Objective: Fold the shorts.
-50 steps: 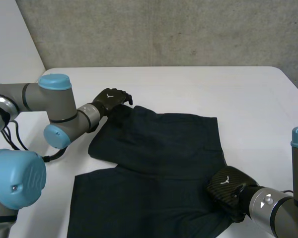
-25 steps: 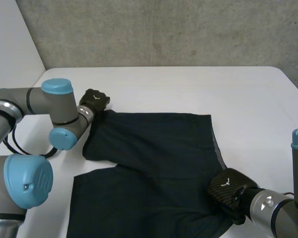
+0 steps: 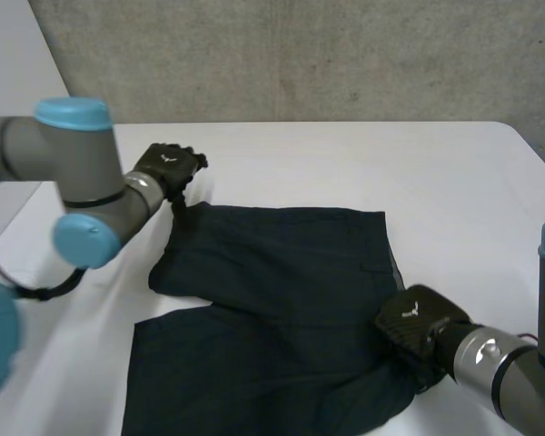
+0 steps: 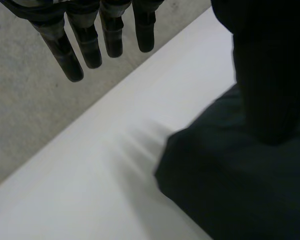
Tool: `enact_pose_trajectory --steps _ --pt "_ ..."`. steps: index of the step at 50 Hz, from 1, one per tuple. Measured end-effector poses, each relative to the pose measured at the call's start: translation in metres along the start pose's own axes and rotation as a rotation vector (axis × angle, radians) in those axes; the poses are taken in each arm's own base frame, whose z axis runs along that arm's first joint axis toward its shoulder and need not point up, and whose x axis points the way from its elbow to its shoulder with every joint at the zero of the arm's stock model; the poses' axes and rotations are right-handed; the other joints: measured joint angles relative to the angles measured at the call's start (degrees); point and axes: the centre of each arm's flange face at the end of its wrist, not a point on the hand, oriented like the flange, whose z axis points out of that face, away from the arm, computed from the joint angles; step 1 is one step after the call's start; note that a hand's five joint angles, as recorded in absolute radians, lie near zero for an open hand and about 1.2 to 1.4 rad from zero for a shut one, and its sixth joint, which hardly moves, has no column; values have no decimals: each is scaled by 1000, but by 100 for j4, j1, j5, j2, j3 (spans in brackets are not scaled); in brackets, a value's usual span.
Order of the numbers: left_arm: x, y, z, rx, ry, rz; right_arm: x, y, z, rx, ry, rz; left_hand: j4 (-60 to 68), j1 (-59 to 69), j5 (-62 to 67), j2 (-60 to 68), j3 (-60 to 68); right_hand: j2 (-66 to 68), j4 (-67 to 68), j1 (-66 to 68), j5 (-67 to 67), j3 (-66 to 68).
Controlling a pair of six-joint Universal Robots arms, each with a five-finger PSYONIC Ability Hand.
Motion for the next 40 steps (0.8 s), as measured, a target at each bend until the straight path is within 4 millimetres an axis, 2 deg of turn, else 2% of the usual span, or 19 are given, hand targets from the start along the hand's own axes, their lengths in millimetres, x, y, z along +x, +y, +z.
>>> enact_pose_trajectory --steps 3,5,8,9,10,14,17,21,25,40 --pt "0 -4 -31 -42 17 -36 5 -6 2 24 18 23 197 226 209 188 179 0 0 0 0 0" --pt "3 -5 -66 -91 36 -75 12 -13 6 58 44 60 408 407 406 389 384 0 0 0 0 0" --pt "8 -1 -104 -143 56 -116 19 -19 12 91 70 104 460 414 463 434 442 0 0 0 0 0" --pt "9 0 -111 -151 58 -123 20 -20 13 96 75 111 460 414 463 434 442 0 0 0 0 0" --pt "13 4 -132 -177 68 -144 25 -23 16 115 92 137 460 414 466 434 442 0 0 0 0 0" --pt "21 12 -166 -209 84 -166 32 -27 22 143 124 173 460 414 466 434 442 0 0 0 0 0" --pt "33 20 -200 -225 107 -172 40 -31 27 180 176 207 460 414 466 434 442 0 0 0 0 0" --pt "49 28 -232 -222 150 -175 46 -32 35 211 225 228 460 414 466 434 442 0 0 0 0 0" --pt "60 29 -246 -212 180 -207 47 -31 44 212 238 234 461 414 466 434 442 0 0 0 0 0" --pt "85 29 -256 -247 185 -265 44 -27 48 197 229 233 497 414 466 484 443 0 0 0 1 0"
